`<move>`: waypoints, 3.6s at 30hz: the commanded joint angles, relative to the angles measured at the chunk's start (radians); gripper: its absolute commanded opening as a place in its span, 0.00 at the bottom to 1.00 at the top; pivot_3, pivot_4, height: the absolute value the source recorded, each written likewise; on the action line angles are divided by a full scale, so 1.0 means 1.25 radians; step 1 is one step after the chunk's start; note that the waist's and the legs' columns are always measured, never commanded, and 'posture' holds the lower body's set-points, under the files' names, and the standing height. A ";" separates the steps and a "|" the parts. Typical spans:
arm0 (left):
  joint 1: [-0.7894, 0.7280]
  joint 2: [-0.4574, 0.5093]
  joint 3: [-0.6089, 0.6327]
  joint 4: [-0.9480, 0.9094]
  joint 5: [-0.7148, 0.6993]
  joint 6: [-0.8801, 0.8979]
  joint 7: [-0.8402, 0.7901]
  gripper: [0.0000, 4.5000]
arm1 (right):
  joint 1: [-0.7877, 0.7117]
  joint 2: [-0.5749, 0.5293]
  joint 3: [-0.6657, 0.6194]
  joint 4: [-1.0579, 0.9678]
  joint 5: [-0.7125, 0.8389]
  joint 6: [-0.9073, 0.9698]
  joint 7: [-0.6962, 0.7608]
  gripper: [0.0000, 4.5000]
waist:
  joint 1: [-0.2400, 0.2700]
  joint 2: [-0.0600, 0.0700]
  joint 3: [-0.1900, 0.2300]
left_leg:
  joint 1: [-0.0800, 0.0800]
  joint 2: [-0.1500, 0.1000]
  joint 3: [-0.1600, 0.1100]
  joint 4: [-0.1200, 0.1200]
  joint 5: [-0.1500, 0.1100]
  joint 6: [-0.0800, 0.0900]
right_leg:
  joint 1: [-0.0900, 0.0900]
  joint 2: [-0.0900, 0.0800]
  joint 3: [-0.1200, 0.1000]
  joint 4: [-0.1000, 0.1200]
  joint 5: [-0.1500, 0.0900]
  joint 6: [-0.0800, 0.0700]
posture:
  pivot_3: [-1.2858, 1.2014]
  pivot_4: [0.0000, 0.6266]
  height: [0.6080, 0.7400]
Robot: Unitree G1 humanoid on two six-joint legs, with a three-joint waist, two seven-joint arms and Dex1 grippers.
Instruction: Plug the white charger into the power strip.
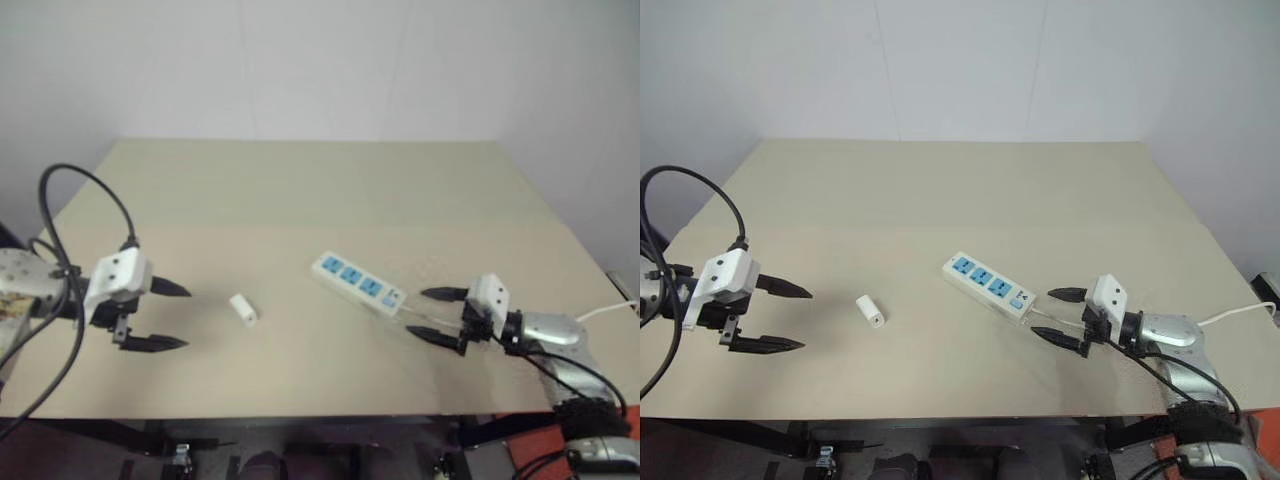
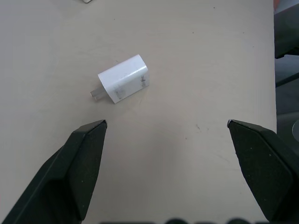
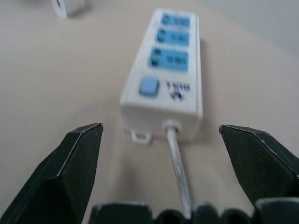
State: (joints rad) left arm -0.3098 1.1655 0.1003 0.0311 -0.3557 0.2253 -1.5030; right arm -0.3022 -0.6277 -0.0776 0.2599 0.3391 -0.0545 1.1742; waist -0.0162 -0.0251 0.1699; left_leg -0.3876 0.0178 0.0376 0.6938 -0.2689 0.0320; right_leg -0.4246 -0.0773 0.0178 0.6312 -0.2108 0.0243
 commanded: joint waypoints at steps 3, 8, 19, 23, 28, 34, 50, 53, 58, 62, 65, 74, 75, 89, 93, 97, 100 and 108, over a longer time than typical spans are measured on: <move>-0.020 0.004 0.008 -0.001 -0.002 -0.007 -0.002 1.00 | -0.001 0.049 -0.006 -0.064 -0.002 0.022 -0.094 1.00 | -0.001 0.000 0.000 | 0.000 0.000 0.000 0.000 0.000 0.000 | 0.000 0.000 0.000 0.000 0.000 0.000 | 0.52 0.24 1.00; -0.018 0.006 0.010 -0.003 -0.002 -0.006 0.000 1.00 | -0.020 0.084 0.011 -0.049 -0.011 0.017 -0.128 1.00 | 0.001 0.000 0.000 | 0.000 0.000 0.001 0.000 0.000 0.000 | 0.000 0.000 0.000 0.000 0.000 0.000 | 0.52 0.24 1.00; -0.005 0.008 0.016 -0.016 -0.006 0.002 0.005 1.00 | -0.043 0.104 0.037 0.053 -0.055 -0.027 -0.124 1.00 | 0.001 0.000 0.000 | 0.000 0.000 0.002 0.000 0.000 0.000 | 0.001 0.000 0.000 0.000 0.000 0.000 | 0.52 0.24 1.00; -0.003 0.009 0.019 -0.018 -0.008 0.003 0.006 1.00 | -0.034 0.105 0.037 0.046 -0.025 -0.007 -0.084 1.00 | 0.001 0.000 0.000 | 0.001 0.000 0.001 0.000 0.000 0.000 | 0.001 0.000 0.000 0.000 0.000 0.000 | 0.52 0.24 1.00; -0.008 0.007 0.017 -0.015 -0.006 0.001 0.006 1.00 | -0.037 0.109 0.041 0.046 -0.018 0.008 -0.068 1.00 | 0.001 0.000 0.000 | 0.000 0.000 0.001 0.000 0.000 0.000 | 0.000 0.000 0.000 0.000 0.000 0.000 | 0.52 0.24 1.00; -0.012 0.006 0.014 -0.013 -0.004 -0.003 0.006 1.00 | -0.044 0.121 0.049 0.075 -0.048 -0.031 -0.090 1.00 | 0.000 0.000 0.000 | 0.000 0.000 0.001 0.000 0.000 0.000 | 0.000 0.000 0.000 0.000 0.000 0.000 | 0.52 0.24 1.00; -0.093 -0.011 0.007 0.005 -0.027 0.005 -0.004 1.00 | -0.049 0.136 0.048 0.135 -0.059 -0.057 -0.103 0.91 | 0.000 -0.001 -0.001 | 0.001 0.000 0.001 0.000 0.000 0.000 | 0.001 0.000 0.000 0.000 0.000 0.000 | 0.52 0.24 1.00; -0.123 0.006 -0.006 0.019 -0.011 -0.012 -0.030 1.00 | -0.048 0.139 0.052 0.134 -0.056 -0.055 -0.093 0.75 | 0.000 -0.001 -0.001 | 0.001 0.000 0.001 0.000 0.000 0.000 | 0.001 0.000 0.000 0.000 0.000 0.000 | 0.52 0.24 1.00; -0.216 0.046 -0.158 0.028 0.021 -0.098 -0.089 1.00 | -0.052 0.134 0.063 0.145 -0.075 -0.078 -0.078 0.76 | 0.000 -0.002 -0.001 | 0.001 0.000 0.002 0.000 0.000 0.000 | 0.001 0.000 0.000 0.000 0.000 0.000 | 0.52 0.24 1.00; -0.379 0.099 -0.413 0.061 0.077 -0.304 -0.089 1.00 | -0.078 0.127 0.066 0.179 -0.082 -0.086 -0.060 0.76 | 0.000 -0.002 -0.001 | 0.001 0.000 0.002 0.000 0.000 0.000 | 0.001 0.001 0.000 -0.001 0.000 0.000 | 0.52 0.24 1.00; -0.564 0.058 -0.603 0.131 0.098 -0.415 -0.089 1.00 | -0.101 0.115 0.070 0.212 -0.088 -0.088 -0.031 0.76 | 0.002 -0.003 -0.001 | 0.001 -0.001 0.003 0.001 0.000 0.000 | 0.002 0.001 0.000 0.000 0.000 0.000 | 0.52 0.24 1.00; -0.856 -0.107 -1.010 0.293 0.109 -0.626 -0.089 1.00 | -0.126 0.100 0.075 0.251 -0.095 -0.100 0.009 0.76 | 0.002 -0.003 0.000 | -0.001 -0.001 0.002 0.002 0.000 0.001 | 0.000 0.001 0.002 -0.001 0.000 0.001 | 0.52 0.24 1.00; -0.868 -0.135 -1.021 0.324 0.122 -0.648 -0.089 1.00 | -0.127 0.100 0.075 0.252 -0.094 -0.100 0.010 0.76 | 0.003 -0.003 0.000 | -0.001 -0.001 0.002 0.002 0.000 0.001 | 0.000 0.001 0.002 -0.001 0.000 0.001 | 0.52 0.24 1.00; -0.986 -0.331 -1.190 0.518 0.183 -0.786 -0.089 1.00 | -0.123 0.087 0.074 0.248 -0.093 -0.088 0.016 0.76 | 0.003 -0.003 0.000 | -0.003 -0.002 0.002 0.004 -0.001 0.002 | 0.000 0.000 0.002 -0.001 0.000 0.002 | 0.52 0.24 1.00; -1.004 -0.326 -1.230 0.499 0.159 -0.758 -0.089 1.00 | -0.119 0.090 0.074 0.246 -0.094 -0.087 0.009 0.76 | 0.003 -0.004 0.000 | -0.003 -0.002 0.001 0.004 -0.001 0.002 | 0.000 0.000 0.002 -0.001 0.000 0.002 | 0.52 0.24 1.00; -0.987 -0.324 -1.207 0.483 0.188 -0.751 -0.089 1.00 | -0.114 0.094 0.073 0.239 -0.091 -0.085 0.003 0.76 | 0.003 -0.004 0.000 | -0.002 -0.002 0.000 0.004 -0.001 0.002 | 0.000 0.000 0.002 -0.001 0.000 0.002 | 0.52 0.24 1.00; -0.968 -0.315 -1.191 0.450 0.216 -0.706 -0.089 1.00 | -0.110 0.093 0.075 0.240 -0.093 -0.087 0.001 0.76 | 0.003 -0.004 0.000 | -0.002 -0.002 0.000 0.004 -0.001 0.002 | 0.000 0.000 0.002 -0.001 0.000 0.002 | 0.52 0.24 1.00; -0.898 -0.322 -1.095 0.386 0.305 -0.600 -0.089 1.00 | -0.111 0.089 0.070 0.246 -0.095 -0.090 -0.007 0.76 | 0.003 -0.004 0.000 | -0.002 -0.002 -0.001 0.004 -0.001 0.002 | 0.000 0.000 0.002 -0.001 0.000 0.002 | 0.52 0.24 1.00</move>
State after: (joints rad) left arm -1.4374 0.7680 -1.3209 0.5220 -0.0119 -0.5376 -1.6117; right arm -0.4543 -0.5028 0.0088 0.5623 0.2362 -0.1725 1.1705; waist -0.0129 -0.0297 0.1699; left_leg -0.3902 0.0156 0.0362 0.6992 -0.2697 0.0340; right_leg -0.4239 -0.0769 0.0202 0.6305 -0.2105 0.0272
